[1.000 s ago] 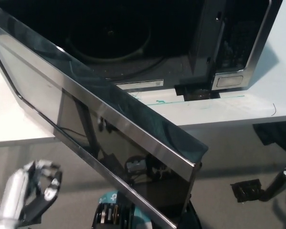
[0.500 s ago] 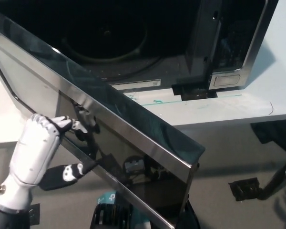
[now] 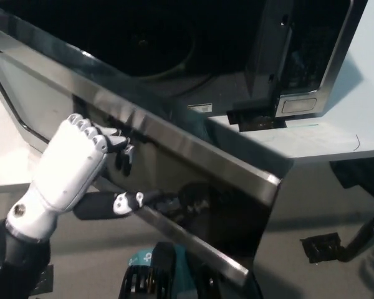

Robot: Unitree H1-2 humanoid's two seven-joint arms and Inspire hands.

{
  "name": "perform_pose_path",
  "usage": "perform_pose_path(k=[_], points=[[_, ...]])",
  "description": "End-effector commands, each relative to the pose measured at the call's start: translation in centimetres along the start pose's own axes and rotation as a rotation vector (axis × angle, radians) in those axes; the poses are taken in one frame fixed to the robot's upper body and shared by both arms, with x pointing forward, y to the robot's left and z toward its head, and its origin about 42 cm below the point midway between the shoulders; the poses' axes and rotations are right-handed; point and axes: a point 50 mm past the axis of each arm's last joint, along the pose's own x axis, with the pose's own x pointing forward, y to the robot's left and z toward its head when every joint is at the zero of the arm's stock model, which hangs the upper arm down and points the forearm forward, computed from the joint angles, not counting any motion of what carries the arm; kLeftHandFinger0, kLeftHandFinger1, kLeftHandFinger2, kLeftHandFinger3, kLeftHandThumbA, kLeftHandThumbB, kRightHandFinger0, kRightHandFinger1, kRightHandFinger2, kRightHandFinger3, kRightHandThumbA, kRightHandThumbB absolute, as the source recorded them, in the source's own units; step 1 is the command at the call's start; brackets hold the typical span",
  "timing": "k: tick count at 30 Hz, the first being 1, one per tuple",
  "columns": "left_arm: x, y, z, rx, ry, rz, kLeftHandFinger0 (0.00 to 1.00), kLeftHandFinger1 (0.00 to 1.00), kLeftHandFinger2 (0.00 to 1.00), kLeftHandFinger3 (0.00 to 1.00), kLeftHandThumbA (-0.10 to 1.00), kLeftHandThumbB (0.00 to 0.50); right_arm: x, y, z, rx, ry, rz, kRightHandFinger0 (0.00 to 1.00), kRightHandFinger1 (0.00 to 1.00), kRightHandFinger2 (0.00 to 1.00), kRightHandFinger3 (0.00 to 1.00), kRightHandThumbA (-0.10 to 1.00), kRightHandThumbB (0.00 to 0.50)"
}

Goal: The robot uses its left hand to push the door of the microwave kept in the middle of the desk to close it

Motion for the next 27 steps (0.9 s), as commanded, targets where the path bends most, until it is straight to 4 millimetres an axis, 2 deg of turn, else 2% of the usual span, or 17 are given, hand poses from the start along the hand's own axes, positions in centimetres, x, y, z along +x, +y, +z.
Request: perform_pose_path(k=[1, 2, 4, 5, 9, 12, 13, 15, 17, 19, 20, 22, 23, 24, 25, 26, 27], points=[[1.8, 0.7, -1.5, 0.092, -0.072, -0.015, 0.00, 0.00, 0.16, 0.17, 0.86, 0.000, 0.7, -0.8, 1.6, 0.018, -0.070, -0.022, 0.89, 0.85, 0.87, 0.88, 0.33, 0.093], [2.2, 0.5, -2.0, 0.090, -0.072, -0.010, 0.00, 0.00, 0.15, 0.15, 0.83, 0.000, 0.5, -0.8, 1.5, 0.015, -0.071, -0.015, 0.88, 0.84, 0.87, 0.89, 0.33, 0.084], [3.3, 0.1, -3.4, 0.120, -0.066, -0.028, 0.00, 0.00, 0.18, 0.17, 0.77, 0.000, 0.6, -0.7, 1.7, 0.001, -0.072, -0.015, 0.93, 0.89, 0.93, 0.92, 0.35, 0.090], [3.5, 0.0, -3.7, 0.127, -0.061, -0.037, 0.00, 0.00, 0.18, 0.18, 0.78, 0.000, 0.6, -0.7, 1.7, 0.003, -0.070, -0.014, 0.93, 0.90, 0.94, 0.93, 0.35, 0.092], [4.8, -0.8, -5.9, 0.168, -0.032, -0.070, 0.00, 0.00, 0.20, 0.16, 0.78, 0.000, 0.4, -0.6, 1.6, 0.001, -0.060, -0.021, 0.79, 0.79, 0.86, 0.93, 0.34, 0.099], [6.5, -1.1, -8.2, 0.233, -0.008, -0.084, 0.00, 0.00, 0.09, 0.02, 0.71, 0.000, 0.1, -0.6, 1.3, 0.015, -0.049, -0.023, 0.80, 0.80, 0.87, 0.93, 0.34, 0.101], [6.5, -1.1, -8.3, 0.234, -0.009, -0.084, 0.00, 0.00, 0.06, 0.00, 0.71, 0.000, 0.1, -0.5, 1.2, 0.015, -0.048, -0.022, 0.81, 0.80, 0.87, 0.93, 0.34, 0.100], [6.9, -1.1, -8.9, 0.266, -0.009, -0.087, 0.00, 0.00, 0.00, 0.00, 0.67, 0.000, 0.0, -0.5, 1.0, 0.022, -0.044, -0.024, 0.85, 0.84, 0.89, 0.91, 0.32, 0.103], [8.7, -1.0, -11.1, 0.324, 0.016, -0.086, 0.00, 0.00, 0.00, 0.00, 0.63, 0.002, 0.1, -0.6, 0.9, 0.003, -0.044, -0.031, 0.85, 0.83, 0.89, 0.91, 0.33, 0.107], [9.8, -0.8, -12.1, 0.378, 0.054, -0.119, 0.00, 0.00, 0.00, 0.00, 0.71, 0.000, 0.0, -0.7, 0.6, 0.000, -0.044, -0.031, 0.86, 0.84, 0.90, 0.91, 0.33, 0.104], [10.3, -0.8, -12.7, 0.391, 0.055, -0.118, 0.00, 0.00, 0.00, 0.00, 0.68, 0.000, 0.0, -0.6, 0.6, 0.002, -0.045, -0.035, 0.86, 0.84, 0.90, 0.92, 0.33, 0.102], [10.5, -0.9, -13.2, 0.404, 0.077, -0.137, 0.00, 0.00, 0.00, 0.00, 0.72, 0.000, -0.3, -0.6, 0.4, 0.007, -0.040, -0.032, 0.88, 0.85, 0.91, 0.91, 0.34, 0.101], [11.1, -0.8, -13.9, 0.433, 0.087, -0.140, 0.00, 0.00, 0.00, 0.00, 0.77, 0.000, -0.2, -0.6, 0.3, 0.018, -0.035, -0.029, 0.97, 0.93, 0.97, 0.92, 0.33, 0.113], [11.4, -0.8, -14.2, 0.437, 0.098, -0.146, 0.00, 0.00, 0.00, 0.00, 0.77, 0.000, -0.2, -0.6, 0.3, 0.017, -0.031, -0.033, 0.99, 0.94, 0.98, 0.92, 0.33, 0.110], [11.6, -0.9, -14.5, 0.445, 0.102, -0.154, 0.00, 0.00, 0.00, 0.00, 0.77, 0.000, -0.5, -0.7, -0.1, -0.011, -0.031, -0.025, 0.96, 0.92, 0.97, 0.94, 0.35, 0.096], [12.0, -0.8, -14.9, 0.449, 0.121, -0.163, 0.00, 0.00, 0.00, 0.00, 0.80, 0.000, -0.5, -0.7, -0.1, 0.001, -0.027, -0.037, 0.88, 0.85, 0.91, 0.93, 0.35, 0.108], [12.4, -0.6, -15.3, 0.442, 0.138, -0.167, 0.00, 0.00, 0.00, 0.00, 0.79, 0.000, -0.5, -0.7, 0.0, 0.001, -0.028, -0.039, 0.87, 0.85, 0.91, 0.92, 0.34, 0.111]])
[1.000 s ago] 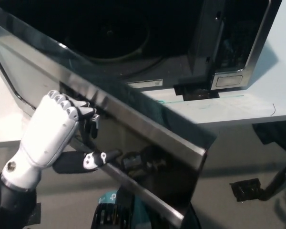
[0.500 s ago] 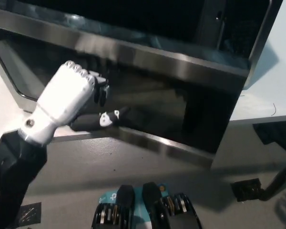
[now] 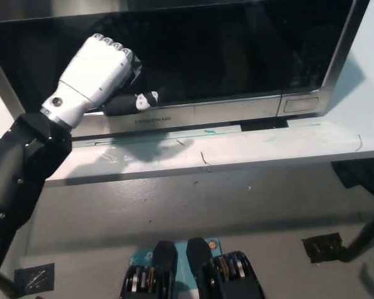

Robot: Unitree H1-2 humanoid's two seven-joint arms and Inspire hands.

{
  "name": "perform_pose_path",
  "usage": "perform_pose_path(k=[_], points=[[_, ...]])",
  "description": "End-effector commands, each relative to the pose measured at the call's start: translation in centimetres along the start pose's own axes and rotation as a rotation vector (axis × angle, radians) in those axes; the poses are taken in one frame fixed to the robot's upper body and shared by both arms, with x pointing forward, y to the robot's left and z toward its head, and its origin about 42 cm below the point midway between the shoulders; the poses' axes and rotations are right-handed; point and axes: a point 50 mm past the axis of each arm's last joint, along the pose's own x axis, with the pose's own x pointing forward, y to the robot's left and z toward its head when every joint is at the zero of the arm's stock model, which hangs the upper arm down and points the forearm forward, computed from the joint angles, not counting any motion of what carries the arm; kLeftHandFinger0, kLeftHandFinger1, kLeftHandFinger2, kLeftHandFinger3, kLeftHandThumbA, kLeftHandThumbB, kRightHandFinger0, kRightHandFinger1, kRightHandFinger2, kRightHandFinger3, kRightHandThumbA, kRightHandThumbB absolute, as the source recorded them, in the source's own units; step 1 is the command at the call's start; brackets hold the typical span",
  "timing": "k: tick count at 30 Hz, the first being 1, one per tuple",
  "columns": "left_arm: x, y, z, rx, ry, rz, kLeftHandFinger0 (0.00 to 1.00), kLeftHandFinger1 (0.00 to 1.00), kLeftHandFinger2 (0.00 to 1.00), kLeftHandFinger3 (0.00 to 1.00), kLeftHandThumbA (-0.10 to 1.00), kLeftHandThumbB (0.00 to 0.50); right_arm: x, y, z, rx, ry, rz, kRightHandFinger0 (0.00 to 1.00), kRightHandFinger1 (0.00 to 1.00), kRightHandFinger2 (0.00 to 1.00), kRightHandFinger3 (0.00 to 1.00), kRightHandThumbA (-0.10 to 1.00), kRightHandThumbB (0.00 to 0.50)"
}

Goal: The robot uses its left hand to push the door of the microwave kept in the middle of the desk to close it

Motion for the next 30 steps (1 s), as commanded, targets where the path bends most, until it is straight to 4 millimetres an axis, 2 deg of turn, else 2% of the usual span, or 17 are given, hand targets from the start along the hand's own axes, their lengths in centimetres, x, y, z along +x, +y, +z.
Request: perform_pose_path(k=[1, 3, 5, 7, 9, 11, 12, 13, 14, 16, 19, 22, 23, 24, 27, 28, 30], points=[[2.9, 3.7, -3.8, 0.148, 0.094, 0.061, 0.00, 0.00, 0.00, 0.00, 0.78, 0.000, 0.3, -0.6, 0.9, 0.010, -0.044, -0.019, 0.89, 0.86, 0.91, 0.92, 0.33, 0.102], [3.6, 4.1, -4.5, 0.176, 0.109, 0.056, 0.00, 0.00, 0.01, 0.00, 0.77, 0.000, 0.4, -0.6, 0.9, -0.002, -0.045, -0.012, 0.90, 0.87, 0.91, 0.93, 0.33, 0.091], [4.1, 4.4, -5.0, 0.165, 0.136, 0.032, 0.00, 0.00, 0.02, 0.01, 0.87, 0.000, 0.0, -0.6, 0.3, 0.002, -0.040, -0.014, 0.90, 0.88, 0.92, 0.93, 0.33, 0.088], [4.0, 4.6, -4.7, 0.153, 0.123, 0.061, 0.00, 0.00, 0.01, 0.01, 0.82, 0.000, -0.1, -0.5, 0.4, -0.009, -0.039, -0.019, 0.89, 0.86, 0.90, 0.91, 0.33, 0.097], [3.5, 4.5, -4.3, 0.167, 0.111, 0.076, 0.00, 0.00, 0.01, 0.00, 0.88, 0.000, 0.0, -0.5, 0.4, 0.010, -0.035, -0.018, 0.88, 0.86, 0.90, 0.91, 0.32, 0.090], [2.6, 4.4, -3.2, 0.177, 0.091, 0.096, 0.00, 0.00, 0.00, 0.01, 0.81, 0.000, 0.0, -0.7, 0.4, 0.022, -0.024, -0.029, 0.89, 0.86, 0.91, 0.92, 0.31, 0.107], [1.7, 4.3, -2.4, 0.165, 0.076, 0.122, 0.00, 0.00, 0.00, 0.00, 0.75, 0.000, 0.0, -0.7, 0.5, 0.024, -0.029, -0.020, 0.90, 0.87, 0.92, 0.93, 0.31, 0.091], [1.6, 4.3, -2.3, 0.164, 0.075, 0.124, 0.00, 0.00, 0.00, 0.00, 0.82, 0.019, 0.0, -0.7, 0.5, 0.024, -0.030, -0.019, 0.89, 0.86, 0.92, 0.91, 0.31, 0.096], [1.0, 4.3, -1.9, 0.161, 0.068, 0.144, 0.00, 0.00, 0.00, 0.00, 0.73, 0.000, -0.1, -0.6, 0.5, 0.019, -0.033, -0.019, 0.88, 0.86, 0.92, 0.91, 0.31, 0.089], [-0.3, 4.3, -1.0, 0.129, 0.052, 0.180, 0.00, 0.00, 0.00, 0.00, 0.67, 0.000, -0.1, -0.7, 0.6, 0.000, -0.032, -0.012, 0.94, 0.92, 0.97, 0.93, 0.33, 0.086], [-2.8, 4.4, 0.9, 0.115, 0.029, 0.225, 0.00, 0.00, 0.00, 0.00, 0.64, 0.000, -0.1, -0.7, 0.6, 0.010, -0.026, 0.006, 0.92, 0.89, 0.96, 0.97, 0.36, 0.093], [-4.4, 5.0, 2.5, 0.109, 0.006, 0.254, 0.00, 0.00, 0.00, 0.00, 0.65, 0.000, 0.0, -0.7, 0.8, 0.007, -0.017, 0.018, 0.95, 0.94, 1.00, 1.00, 0.43, 0.099], [-5.2, 5.3, 3.1, 0.097, 0.009, 0.245, 0.00, 0.00, 0.00, 0.00, 0.74, 0.000, -0.1, -0.7, 0.8, 0.016, -0.021, 0.019, 0.95, 0.94, 1.00, 1.00, 0.42, 0.099], [-5.8, 5.5, 3.8, 0.084, -0.001, 0.267, 0.00, 0.00, 0.00, 0.00, 0.72, 0.000, 0.0, -0.7, 0.9, 0.023, -0.021, 0.013, 0.94, 0.93, 1.00, 1.00, 0.40, 0.100], [-8.0, 5.8, 5.9, 0.025, -0.013, 0.282, 0.00, 0.00, 0.00, 0.00, 0.83, 0.000, 0.1, -0.7, 0.7, 0.018, -0.021, -0.006, 0.85, 0.84, 0.92, 0.95, 0.38, 0.115], [-8.6, 5.9, 6.3, 0.028, -0.014, 0.285, 0.00, 0.00, 0.00, 0.00, 0.91, 0.000, 0.2, -0.7, 0.8, 0.023, -0.031, 0.009, 0.86, 0.85, 0.93, 0.96, 0.38, 0.099], [-10.1, 5.7, 7.6, -0.011, -0.028, 0.314, 0.00, 0.00, 0.02, 0.00, 0.89, 0.000, 0.1, -0.8, 0.7, 0.011, -0.037, 0.023, 0.91, 0.90, 0.97, 0.99, 0.41, 0.088]])
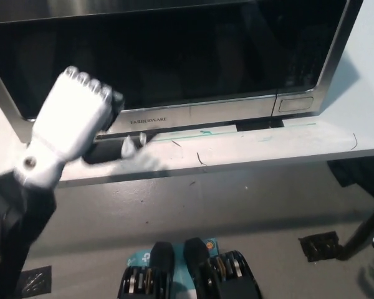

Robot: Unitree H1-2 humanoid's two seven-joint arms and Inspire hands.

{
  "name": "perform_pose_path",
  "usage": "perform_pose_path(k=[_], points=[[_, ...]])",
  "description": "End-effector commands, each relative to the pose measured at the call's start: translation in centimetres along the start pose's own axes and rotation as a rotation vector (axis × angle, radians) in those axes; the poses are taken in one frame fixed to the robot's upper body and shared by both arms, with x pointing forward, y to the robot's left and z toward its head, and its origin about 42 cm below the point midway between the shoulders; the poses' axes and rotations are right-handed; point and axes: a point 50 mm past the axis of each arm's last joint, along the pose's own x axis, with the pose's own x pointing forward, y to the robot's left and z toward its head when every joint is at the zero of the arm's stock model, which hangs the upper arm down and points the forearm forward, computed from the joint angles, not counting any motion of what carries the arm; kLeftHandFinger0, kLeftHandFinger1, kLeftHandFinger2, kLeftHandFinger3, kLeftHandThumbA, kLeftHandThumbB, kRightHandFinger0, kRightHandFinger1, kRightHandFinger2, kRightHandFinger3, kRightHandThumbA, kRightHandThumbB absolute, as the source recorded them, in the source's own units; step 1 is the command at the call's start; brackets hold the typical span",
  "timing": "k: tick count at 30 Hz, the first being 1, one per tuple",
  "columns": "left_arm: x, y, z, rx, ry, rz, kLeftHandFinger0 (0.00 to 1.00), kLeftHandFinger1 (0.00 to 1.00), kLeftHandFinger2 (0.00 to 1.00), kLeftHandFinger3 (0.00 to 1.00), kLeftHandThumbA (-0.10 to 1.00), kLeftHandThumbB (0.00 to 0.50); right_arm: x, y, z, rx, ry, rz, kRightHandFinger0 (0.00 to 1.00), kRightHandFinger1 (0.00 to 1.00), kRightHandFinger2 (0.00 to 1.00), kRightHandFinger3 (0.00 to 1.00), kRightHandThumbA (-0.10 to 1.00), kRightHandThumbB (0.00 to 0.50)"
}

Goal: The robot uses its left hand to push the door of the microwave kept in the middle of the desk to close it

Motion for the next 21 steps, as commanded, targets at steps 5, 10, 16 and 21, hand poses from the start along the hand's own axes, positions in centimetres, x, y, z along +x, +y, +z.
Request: perform_pose_path(k=[5, 10, 16, 21], points=[[-4.4, 1.7, 3.0, -0.134, -0.039, 0.029, 0.00, 0.00, 0.17, 0.08, 0.85, 0.000, 0.9, -0.5, 2.0, -0.003, -0.069, -0.031, 0.82, 0.82, 0.90, 0.93, 0.35, 0.120], [-8.9, -0.7, 3.2, -0.153, 0.012, -0.093, 0.00, 0.00, 0.22, 0.14, 0.86, 0.000, 1.0, -0.4, 2.1, 0.000, -0.071, -0.041, 0.68, 0.70, 0.78, 0.89, 0.31, 0.119], [-13.4, -4.0, 2.3, -0.191, 0.121, -0.196, 0.00, 0.00, 0.21, 0.13, 0.64, 0.000, 1.1, -0.5, 1.9, -0.015, -0.074, -0.027, 0.77, 0.76, 0.83, 0.93, 0.34, 0.107], [-17.4, -7.3, 1.5, -0.222, 0.276, -0.318, 0.00, 0.08, 0.29, 0.14, 0.80, 0.000, 1.2, -0.5, 2.2, -0.019, -0.077, -0.029, 0.77, 0.77, 0.85, 0.90, 0.36, 0.120]])
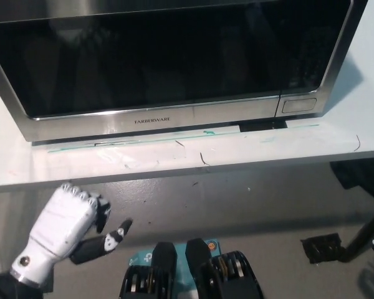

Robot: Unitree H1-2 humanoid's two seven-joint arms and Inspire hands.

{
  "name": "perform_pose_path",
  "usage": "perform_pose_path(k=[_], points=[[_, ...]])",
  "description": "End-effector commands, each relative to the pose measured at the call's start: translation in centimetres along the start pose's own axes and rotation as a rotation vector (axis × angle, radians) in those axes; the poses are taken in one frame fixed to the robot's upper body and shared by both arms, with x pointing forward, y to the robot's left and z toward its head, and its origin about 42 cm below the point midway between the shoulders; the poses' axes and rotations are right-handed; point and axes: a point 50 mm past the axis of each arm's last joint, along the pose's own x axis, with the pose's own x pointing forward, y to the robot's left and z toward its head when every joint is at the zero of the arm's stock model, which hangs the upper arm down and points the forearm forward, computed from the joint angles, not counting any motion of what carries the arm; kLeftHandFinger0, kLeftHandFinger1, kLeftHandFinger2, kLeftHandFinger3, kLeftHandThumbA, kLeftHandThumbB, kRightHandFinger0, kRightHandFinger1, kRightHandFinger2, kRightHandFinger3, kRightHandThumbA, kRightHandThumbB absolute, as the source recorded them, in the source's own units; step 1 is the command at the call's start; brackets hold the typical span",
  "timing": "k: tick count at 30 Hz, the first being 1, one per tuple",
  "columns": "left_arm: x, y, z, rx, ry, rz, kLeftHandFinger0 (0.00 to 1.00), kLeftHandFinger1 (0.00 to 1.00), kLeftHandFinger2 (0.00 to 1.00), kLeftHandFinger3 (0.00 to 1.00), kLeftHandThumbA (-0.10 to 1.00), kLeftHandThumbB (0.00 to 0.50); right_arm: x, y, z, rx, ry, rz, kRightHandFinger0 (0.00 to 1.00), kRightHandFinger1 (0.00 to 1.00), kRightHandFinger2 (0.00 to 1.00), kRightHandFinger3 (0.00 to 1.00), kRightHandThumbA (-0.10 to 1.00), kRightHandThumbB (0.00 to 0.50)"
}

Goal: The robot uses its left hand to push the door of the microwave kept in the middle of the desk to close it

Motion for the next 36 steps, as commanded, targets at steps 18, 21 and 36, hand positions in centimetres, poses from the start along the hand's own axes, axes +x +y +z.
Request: perform_pose_path(k=[18, 21, 36], points=[[-0.6, -7.8, -5.3, -0.190, 0.528, -0.251, 0.11, 0.14, 0.22, 0.39, 1.00, 0.000, 2.0, 0.7, 3.8, 0.038, -0.097, -0.013, 0.90, 0.86, 0.89, 0.86, 0.31, 0.119], [0.2, -8.6, -5.1, -0.238, 0.567, -0.238, 0.33, 0.32, 0.40, 0.54, 0.97, 0.000, 2.1, 0.6, 4.0, 0.022, -0.096, -0.010, 0.79, 0.79, 0.85, 0.92, 0.34, 0.123], [0.8, -11.1, -6.4, -0.548, 0.871, -0.012, 0.00, 0.00, 0.08, 0.22, 0.92, 0.000, 2.2, -0.1, 4.0, 0.010, -0.094, -0.015, 0.86, 0.84, 0.90, 0.93, 0.34, 0.102]])
